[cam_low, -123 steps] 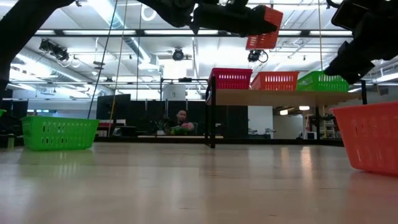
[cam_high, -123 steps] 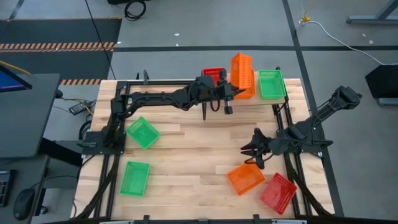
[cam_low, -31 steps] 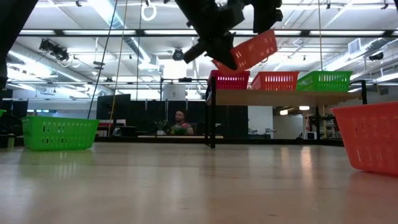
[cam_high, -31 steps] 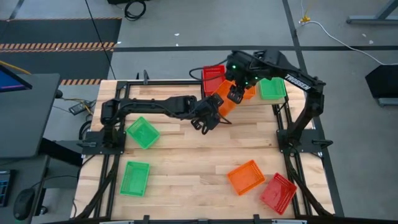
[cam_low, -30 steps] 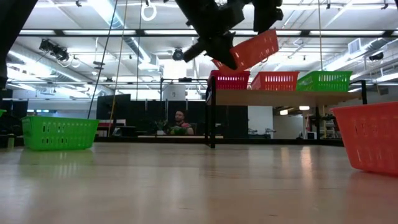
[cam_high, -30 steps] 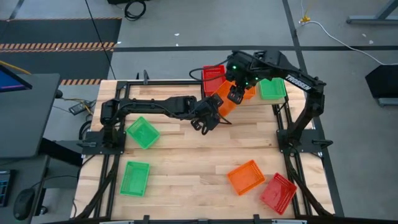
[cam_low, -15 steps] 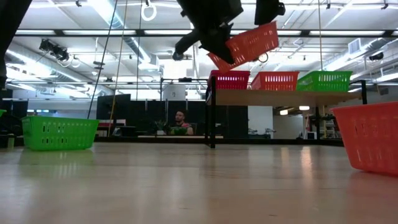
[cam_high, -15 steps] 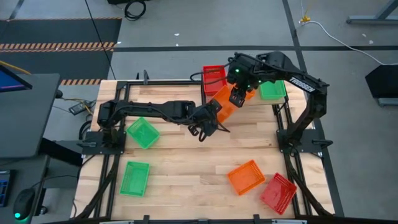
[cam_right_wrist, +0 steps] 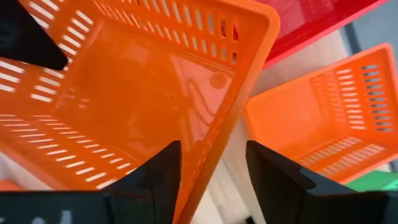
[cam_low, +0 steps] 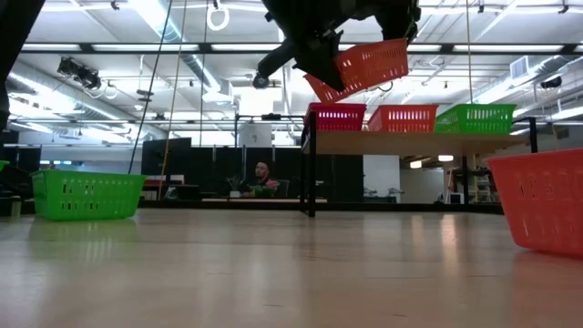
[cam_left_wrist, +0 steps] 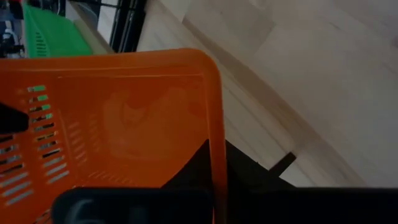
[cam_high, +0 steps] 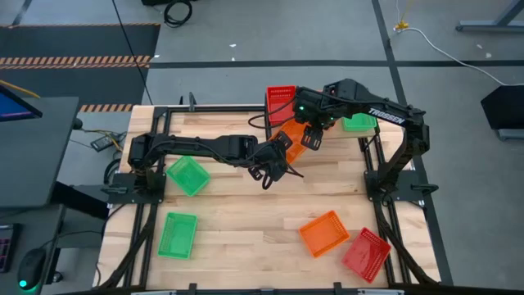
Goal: Stack baskets on shelf by color
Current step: Stack the left orange bin on top of the orange bin on the shelf
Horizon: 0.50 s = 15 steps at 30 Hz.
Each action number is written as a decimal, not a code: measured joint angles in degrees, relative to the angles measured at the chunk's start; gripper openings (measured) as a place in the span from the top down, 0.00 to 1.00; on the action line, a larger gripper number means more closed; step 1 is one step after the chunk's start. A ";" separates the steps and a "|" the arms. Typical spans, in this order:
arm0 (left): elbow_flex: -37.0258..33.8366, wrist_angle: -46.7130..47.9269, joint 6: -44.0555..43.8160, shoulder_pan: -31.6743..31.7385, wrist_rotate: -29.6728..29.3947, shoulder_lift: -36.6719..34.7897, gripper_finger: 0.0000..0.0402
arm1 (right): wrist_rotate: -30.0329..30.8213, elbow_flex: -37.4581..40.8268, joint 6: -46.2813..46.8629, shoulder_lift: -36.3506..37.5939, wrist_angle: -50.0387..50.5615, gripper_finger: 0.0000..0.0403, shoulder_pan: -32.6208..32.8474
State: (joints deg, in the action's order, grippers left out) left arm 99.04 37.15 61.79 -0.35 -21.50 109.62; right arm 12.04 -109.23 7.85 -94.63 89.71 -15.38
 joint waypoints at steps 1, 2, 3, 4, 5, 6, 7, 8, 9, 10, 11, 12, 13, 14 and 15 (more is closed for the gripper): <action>0.00 -0.18 -0.18 -0.10 -0.12 0.00 0.96 | 0.15 0.00 -0.58 0.00 0.10 0.57 -0.02; 0.00 -0.49 -0.66 -0.14 -0.41 0.02 0.95 | 0.22 0.00 -1.09 0.00 0.10 0.60 -0.02; 0.00 -0.83 -0.98 -0.15 -0.89 0.04 0.94 | 0.34 0.00 -1.49 0.00 0.12 0.63 -0.02; 0.00 -1.06 -1.13 -0.19 -1.30 0.04 0.93 | 0.35 0.00 -1.88 0.00 0.14 0.68 -0.02; 0.00 -1.25 -1.14 -0.22 -1.58 0.04 0.93 | 0.34 0.00 -2.22 0.00 0.12 0.72 -0.02; 0.00 -1.47 -1.15 -0.23 -1.81 0.04 0.92 | 0.32 0.00 -2.57 0.00 0.09 0.77 0.01; 0.00 -1.68 -1.22 -0.23 -1.85 0.04 0.91 | 0.47 0.00 -2.89 0.00 0.09 0.83 0.04; 0.00 -1.98 -1.34 -0.21 -1.73 0.04 0.90 | 0.79 0.00 -3.07 0.00 -0.09 0.88 0.04; 0.00 -2.56 -1.51 -0.24 -1.60 0.05 0.89 | 1.00 -0.02 -3.15 0.00 -0.48 0.93 0.04; 0.02 -3.16 -1.72 -0.28 -1.57 0.07 0.89 | 1.00 -0.02 -3.39 0.07 -0.72 0.96 -0.02; 0.02 -3.63 -2.21 -0.48 -1.82 0.05 0.88 | 1.00 -0.02 -3.90 0.19 -0.70 0.97 -0.06; 0.02 -3.66 -2.31 -0.63 -2.27 -0.23 0.87 | 1.02 -0.02 -4.23 0.34 -0.58 0.97 -0.09; 0.02 -3.57 -2.14 -0.79 -2.72 -0.53 0.87 | 1.37 -0.07 -4.53 0.46 -0.41 0.96 -0.19; 0.02 -3.79 -1.66 -0.91 -2.84 -0.95 0.86 | 1.65 -0.07 -5.11 0.65 -0.07 0.94 -0.45; 0.01 -3.80 -1.39 -0.96 -2.95 -1.72 0.86 | 1.48 -0.07 -5.94 0.84 0.03 0.92 -0.93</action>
State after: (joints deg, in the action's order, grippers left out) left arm 99.05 33.34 60.39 -1.30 -24.45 107.90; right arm 13.52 -109.30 1.90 -93.79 89.75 -16.30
